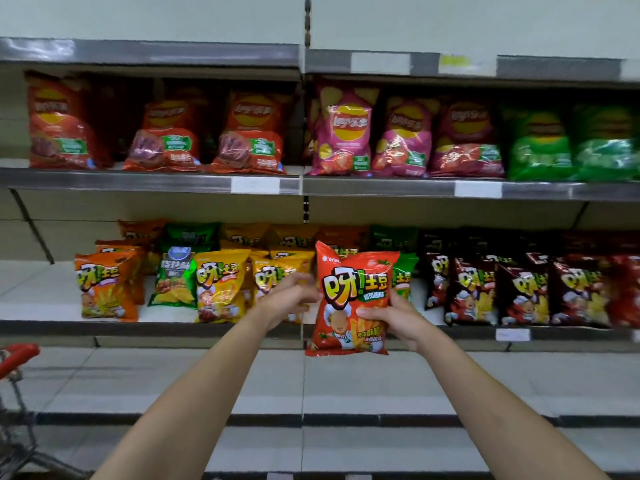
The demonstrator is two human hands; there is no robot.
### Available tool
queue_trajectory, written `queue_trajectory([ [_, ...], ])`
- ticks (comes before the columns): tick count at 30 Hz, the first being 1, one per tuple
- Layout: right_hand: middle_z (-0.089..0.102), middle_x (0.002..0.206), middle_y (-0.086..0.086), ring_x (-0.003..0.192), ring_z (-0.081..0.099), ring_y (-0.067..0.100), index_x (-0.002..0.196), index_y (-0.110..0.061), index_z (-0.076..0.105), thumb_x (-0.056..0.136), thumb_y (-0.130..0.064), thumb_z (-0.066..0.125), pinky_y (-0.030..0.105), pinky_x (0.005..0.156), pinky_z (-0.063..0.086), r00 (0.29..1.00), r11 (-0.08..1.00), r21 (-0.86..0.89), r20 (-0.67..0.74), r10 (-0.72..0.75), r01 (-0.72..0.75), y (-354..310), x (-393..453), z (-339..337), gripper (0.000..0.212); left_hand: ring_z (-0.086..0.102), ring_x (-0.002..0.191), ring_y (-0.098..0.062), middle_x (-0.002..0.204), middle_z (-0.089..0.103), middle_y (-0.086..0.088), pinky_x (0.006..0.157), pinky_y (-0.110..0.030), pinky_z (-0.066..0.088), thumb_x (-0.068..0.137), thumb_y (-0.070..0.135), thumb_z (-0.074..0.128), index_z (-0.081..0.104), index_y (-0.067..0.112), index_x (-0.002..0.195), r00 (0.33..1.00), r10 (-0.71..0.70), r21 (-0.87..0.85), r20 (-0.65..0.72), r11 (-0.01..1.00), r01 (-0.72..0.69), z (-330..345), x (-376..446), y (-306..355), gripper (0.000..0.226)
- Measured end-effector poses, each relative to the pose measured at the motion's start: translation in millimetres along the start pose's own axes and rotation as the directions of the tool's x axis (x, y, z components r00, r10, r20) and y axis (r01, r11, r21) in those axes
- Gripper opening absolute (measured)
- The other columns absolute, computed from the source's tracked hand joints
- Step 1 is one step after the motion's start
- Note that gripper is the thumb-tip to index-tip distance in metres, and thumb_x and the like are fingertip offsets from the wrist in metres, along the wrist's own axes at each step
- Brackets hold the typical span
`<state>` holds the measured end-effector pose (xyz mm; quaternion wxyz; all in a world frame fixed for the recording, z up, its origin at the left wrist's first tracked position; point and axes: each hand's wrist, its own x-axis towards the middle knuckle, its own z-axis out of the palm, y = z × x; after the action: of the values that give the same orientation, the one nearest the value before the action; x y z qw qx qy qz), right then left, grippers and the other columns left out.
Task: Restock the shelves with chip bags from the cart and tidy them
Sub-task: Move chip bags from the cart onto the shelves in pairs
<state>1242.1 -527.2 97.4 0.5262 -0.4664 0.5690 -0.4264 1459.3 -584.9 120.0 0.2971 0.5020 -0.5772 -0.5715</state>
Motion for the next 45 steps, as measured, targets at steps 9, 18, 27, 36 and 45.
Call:
queue_trajectory([
  [9,0.066,0.119,0.002,0.105,0.064,0.019,0.131,-0.026,0.045,0.074,-0.027,0.081,0.037,0.084,0.054,0.946,0.995,0.100,-0.322,0.019,0.014,22,-61,-116,0.067,0.067,0.098,-0.019,0.114,0.067,-0.004,0.076,-0.032,0.057,0.083,0.026,0.072,0.046,0.018,0.129,0.901,-0.003,-0.023,0.434,1.000,0.014,161,43,33,0.054],
  [18,0.059,0.128,0.004,0.112,0.060,0.022,0.137,-0.017,0.034,0.074,-0.048,0.075,0.041,0.092,0.052,0.791,0.995,0.098,-0.608,0.075,-0.019,42,-128,-267,0.082,0.070,0.096,-0.026,0.113,0.069,-0.007,0.086,-0.042,0.057,0.066,0.046,0.084,0.054,0.018,0.122,0.798,0.066,-0.018,0.599,0.997,-0.069,351,86,71,0.070],
  [27,0.059,0.124,0.007,0.110,0.060,0.023,0.135,-0.016,0.037,0.079,-0.050,0.070,0.042,0.096,0.050,0.645,0.983,0.125,-0.742,0.184,-0.137,57,-154,-430,0.073,0.068,0.089,-0.020,0.100,0.066,0.000,0.078,-0.034,0.057,0.077,0.039,0.076,0.053,0.020,0.117,0.699,0.104,-0.021,0.707,0.992,-0.126,532,143,115,0.050],
  [36,0.062,0.124,0.003,0.111,0.061,0.023,0.133,-0.019,0.043,0.067,-0.059,0.077,0.046,0.100,0.047,0.566,0.962,0.185,-0.779,0.268,-0.200,81,-174,-544,0.085,0.067,0.099,-0.023,0.111,0.068,-0.003,0.093,-0.042,0.054,0.080,0.038,0.074,0.058,0.024,0.114,0.614,0.058,0.051,0.788,0.986,-0.159,668,179,123,0.040],
  [45,0.065,0.113,-0.002,0.104,0.061,0.018,0.118,-0.020,0.053,0.080,-0.050,0.071,0.034,0.086,0.045,0.561,0.947,0.173,-0.771,0.301,-0.270,121,-206,-668,0.051,0.067,0.100,-0.022,0.113,0.068,-0.002,0.093,-0.041,0.053,0.081,0.039,0.073,0.058,0.028,0.111,0.608,-0.005,0.158,0.794,0.967,-0.199,807,195,129,0.035],
])
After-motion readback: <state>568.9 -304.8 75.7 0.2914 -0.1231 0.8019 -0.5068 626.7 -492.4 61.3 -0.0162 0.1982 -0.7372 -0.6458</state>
